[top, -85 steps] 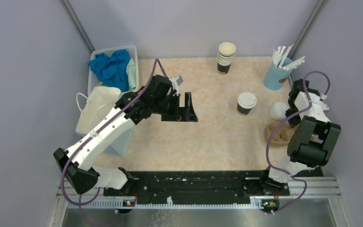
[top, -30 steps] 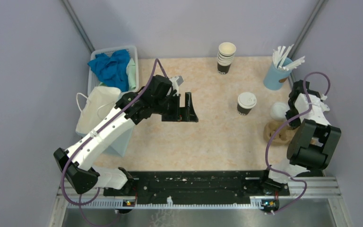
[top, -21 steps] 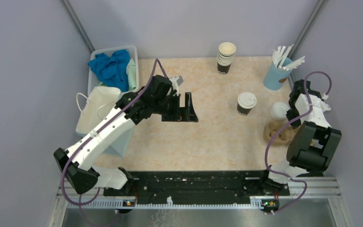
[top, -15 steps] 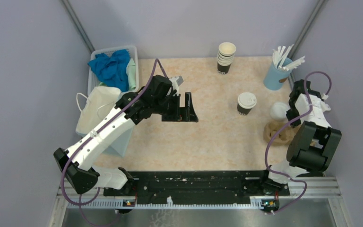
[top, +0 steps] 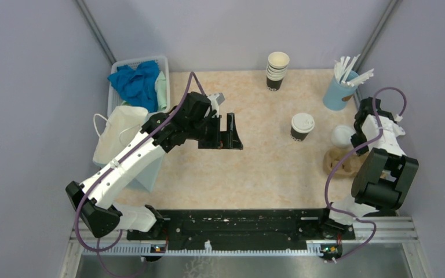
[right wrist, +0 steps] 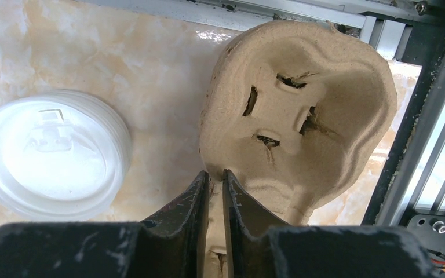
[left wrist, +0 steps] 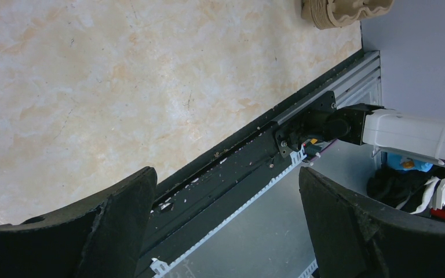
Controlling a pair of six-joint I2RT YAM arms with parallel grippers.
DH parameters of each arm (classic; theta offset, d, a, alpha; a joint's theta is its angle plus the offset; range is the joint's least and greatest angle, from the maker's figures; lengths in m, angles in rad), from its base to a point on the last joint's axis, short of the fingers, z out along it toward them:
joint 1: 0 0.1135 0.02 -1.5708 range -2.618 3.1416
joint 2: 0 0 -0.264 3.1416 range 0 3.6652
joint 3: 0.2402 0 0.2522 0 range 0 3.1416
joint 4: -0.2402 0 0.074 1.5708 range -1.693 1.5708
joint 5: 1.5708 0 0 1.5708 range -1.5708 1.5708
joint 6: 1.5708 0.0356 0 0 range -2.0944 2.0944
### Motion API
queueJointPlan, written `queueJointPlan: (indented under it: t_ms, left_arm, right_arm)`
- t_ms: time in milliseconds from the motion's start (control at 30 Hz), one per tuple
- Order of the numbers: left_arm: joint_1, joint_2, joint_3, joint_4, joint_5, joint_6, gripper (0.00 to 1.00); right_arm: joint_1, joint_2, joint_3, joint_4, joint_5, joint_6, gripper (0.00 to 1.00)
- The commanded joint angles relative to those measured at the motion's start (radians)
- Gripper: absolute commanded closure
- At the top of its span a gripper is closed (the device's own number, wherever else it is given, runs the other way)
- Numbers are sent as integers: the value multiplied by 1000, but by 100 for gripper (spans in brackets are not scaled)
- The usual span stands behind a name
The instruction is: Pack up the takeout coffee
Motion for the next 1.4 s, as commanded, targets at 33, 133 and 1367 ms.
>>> queueJointPlan:
  t_ms: [33,133,1367]
  left_arm:
    - [5,-15,4,31,15,1,2]
    - [5,-12,4,32,15,1,2]
    - [5,-15,-21,66,21,-20,2]
  right_arm:
    - [-1,11,3,15,3,3,84]
    - [-1,11,1,17,2,3,83]
    - [8,-82,52,-84,52,-91,100]
